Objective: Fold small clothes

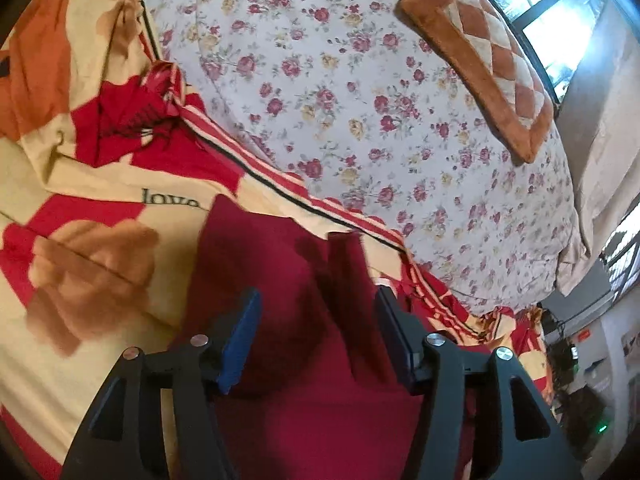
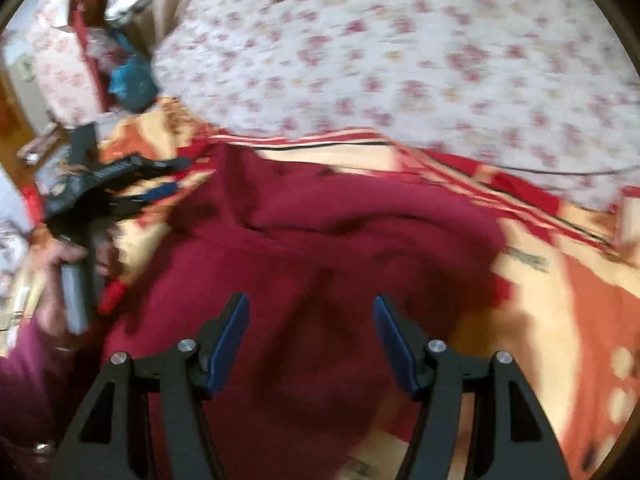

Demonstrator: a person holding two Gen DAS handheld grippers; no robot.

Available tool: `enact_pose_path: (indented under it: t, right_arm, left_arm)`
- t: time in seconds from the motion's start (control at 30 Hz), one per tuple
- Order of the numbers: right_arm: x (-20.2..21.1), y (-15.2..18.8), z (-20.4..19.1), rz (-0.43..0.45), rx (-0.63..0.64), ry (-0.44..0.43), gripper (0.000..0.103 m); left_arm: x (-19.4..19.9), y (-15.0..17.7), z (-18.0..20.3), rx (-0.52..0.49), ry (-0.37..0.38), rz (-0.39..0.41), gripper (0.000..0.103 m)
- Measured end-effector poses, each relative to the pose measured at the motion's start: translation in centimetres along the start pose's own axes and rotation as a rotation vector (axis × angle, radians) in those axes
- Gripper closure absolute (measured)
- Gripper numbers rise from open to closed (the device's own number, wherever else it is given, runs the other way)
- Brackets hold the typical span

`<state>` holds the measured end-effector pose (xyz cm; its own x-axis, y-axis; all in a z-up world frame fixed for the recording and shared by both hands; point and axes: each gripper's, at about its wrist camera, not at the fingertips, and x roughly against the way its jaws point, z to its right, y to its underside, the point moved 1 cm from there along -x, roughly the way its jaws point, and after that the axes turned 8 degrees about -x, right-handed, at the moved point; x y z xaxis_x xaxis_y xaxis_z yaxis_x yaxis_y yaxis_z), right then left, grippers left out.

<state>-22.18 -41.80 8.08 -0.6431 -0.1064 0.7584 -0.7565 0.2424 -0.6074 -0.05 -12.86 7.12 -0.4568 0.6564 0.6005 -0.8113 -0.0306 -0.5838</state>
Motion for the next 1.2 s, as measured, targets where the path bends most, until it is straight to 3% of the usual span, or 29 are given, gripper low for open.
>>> enact_pose_path:
  t: [0.03,0.2,0.23,0.27,0.3,0.33,0.37,0.43,0.6,0.7,0.77,0.87,0.93,1.0,1.1,1.2]
  right_arm:
    - [0.1,0.2,0.8,0.002,0.000,0.045,0.035]
    - [-1.2,-0.2,2.3,0.002,0.003,0.108,0.039]
    - [-1.7,-0.4,2.3,0.000,0.003,0.107,0.043]
    - [-2.6,-0.7,2.2,-0.013,0.013,0.115,0.060]
    - [-3.2,-0.8,2.0,-0.020,0.030,0.142,0.077]
    - [-3.8,-0.9,1.9,-0.026,0.054,0.188,0.085]
    - [-4.0,-1.1,2.1,-0.032,0.059,0.204,0.091]
    - [-2.8,-1.5,2.9,-0.011,0.027,0.179,0.092]
    - [2.8,-1.3,5.8,0.097,-0.068,0.175,0.097]
    - [3.1,0.9,6.4,0.035,-0.068,0.154,0.103]
    - [2.4,2.5,6.5,-0.028,-0.057,0.151,0.103]
    - [2.7,3.8,7.7,-0.057,-0.122,0.136,0.102]
    - [3.3,3.2,8.7,-0.029,-0.200,0.114,0.085]
    - [3.0,1.8,9.2,-0.008,-0.272,0.060,0.040]
    - [0.3,-0.4,9.9,-0.003,-0.365,0.016,0.035]
    - [-4.2,-2.0,10.9,-0.070,-0.447,-0.007,0.034]
  left_arm:
    - [-0.2,-0.2,0.5,-0.006,-0.020,-0.003,0.066]
    - [-3.4,-1.2,2.9,-0.056,-0.074,-0.049,0.065]
    - [-4.3,-1.4,3.4,-0.066,-0.083,-0.062,0.065]
    - [-5.0,-1.4,3.7,-0.075,-0.094,-0.076,0.065]
    - [-5.9,-1.3,3.9,-0.083,-0.108,-0.098,0.070]
    - [-7.0,-1.2,4.3,-0.097,-0.113,-0.134,0.093]
    - [-7.7,-1.2,4.7,-0.115,-0.121,-0.159,0.103]
    - [-7.5,-1.8,5.8,-0.166,-0.141,-0.150,0.103]
    - [-2.1,-3.8,7.5,-0.215,-0.091,0.030,0.103]
    - [-1.1,-2.7,6.2,-0.203,-0.110,0.021,0.103]
    - [-1.4,-1.1,4.5,-0.178,-0.106,-0.030,0.103]
    - [-1.9,1.4,2.3,-0.144,-0.121,-0.081,0.103]
    - [-1.9,2.4,1.3,-0.111,-0.115,-0.086,0.103]
    - [-1.6,2.7,0.5,-0.071,-0.099,-0.080,0.103]
    - [-1.3,2.5,0.5,-0.068,-0.088,-0.058,0.103]
    - [-1.2,2.5,0.8,-0.098,-0.086,-0.040,0.103]
